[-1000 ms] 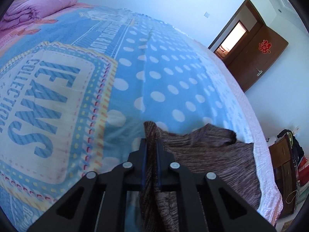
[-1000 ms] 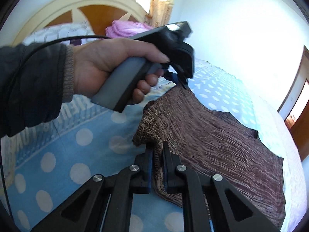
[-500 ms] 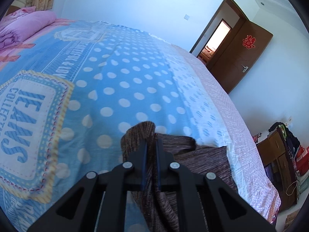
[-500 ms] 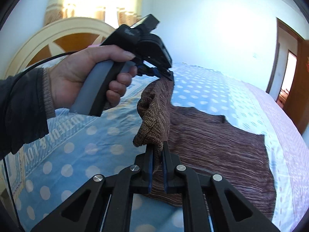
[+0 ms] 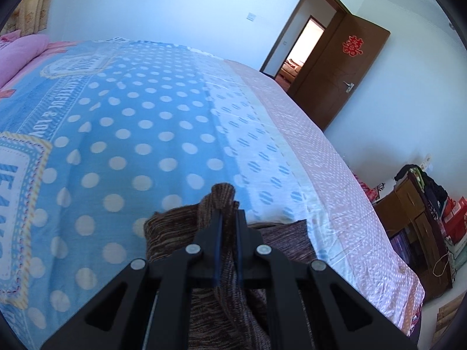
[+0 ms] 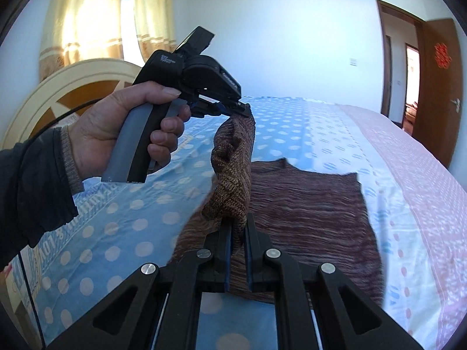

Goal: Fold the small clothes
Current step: 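Lift the held edge and fold it across the sweater with the left gripper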

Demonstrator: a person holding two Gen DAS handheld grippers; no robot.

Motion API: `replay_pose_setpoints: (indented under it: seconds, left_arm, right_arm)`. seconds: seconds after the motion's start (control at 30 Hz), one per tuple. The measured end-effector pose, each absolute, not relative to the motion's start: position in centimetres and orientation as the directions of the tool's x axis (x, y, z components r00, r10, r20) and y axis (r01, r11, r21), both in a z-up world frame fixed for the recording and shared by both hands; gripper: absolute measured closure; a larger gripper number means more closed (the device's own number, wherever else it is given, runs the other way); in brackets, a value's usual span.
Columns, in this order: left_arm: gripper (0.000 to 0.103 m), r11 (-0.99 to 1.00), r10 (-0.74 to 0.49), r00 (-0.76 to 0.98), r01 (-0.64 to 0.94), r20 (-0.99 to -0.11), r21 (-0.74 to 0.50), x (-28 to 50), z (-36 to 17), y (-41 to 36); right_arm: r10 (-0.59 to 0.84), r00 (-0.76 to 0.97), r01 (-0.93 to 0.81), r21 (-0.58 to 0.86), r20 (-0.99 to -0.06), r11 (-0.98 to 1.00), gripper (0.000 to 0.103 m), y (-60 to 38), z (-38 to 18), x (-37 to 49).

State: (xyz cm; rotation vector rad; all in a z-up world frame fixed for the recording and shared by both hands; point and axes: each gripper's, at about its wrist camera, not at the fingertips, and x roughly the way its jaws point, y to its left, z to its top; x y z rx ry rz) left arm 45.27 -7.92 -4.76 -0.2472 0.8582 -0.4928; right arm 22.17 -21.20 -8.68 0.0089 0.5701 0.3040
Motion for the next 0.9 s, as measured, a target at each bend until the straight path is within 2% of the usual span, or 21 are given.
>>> replay_pose_setpoints:
  seconds: [0.4, 0.73, 0.83, 0.9]
  left_arm:
    - [0.095, 0.842, -0.530, 0.492, 0.404, -0.691, -0.358, 45.5, -6.2, -16.3]
    - [0.095, 0.839, -0.506, 0.450, 0.454, -0.736, -0.300, 45.1, -10.0, -22.8]
    - [0.091, 0.847, -0.484, 0.451, 0.458, -0.749, -0.272, 44.4, -10.1, -23.4]
    - [0.077, 0.850, -0.469, 0.474, 0.470, -0.745, -0.236, 43.5, -9.4, -23.0]
  right_arm:
    - [0.272, 0.774, -0.154, 0.247, -0.572, 0.957, 0.097, -28.0, -10.9, 21.8]
    - [0.309, 0.710, -0.021, 0.419, -0.634, 0.908, 0.097, -33.2, -15.3, 21.8]
    - [0.315, 0.701, 0.010, 0.450, -0.640, 0.893, 0.096, -34.2, -16.3, 21.8]
    - [0.294, 0.711, 0.031, 0.446, -0.639, 0.894, 0.096, -34.9, -16.3, 21.3]
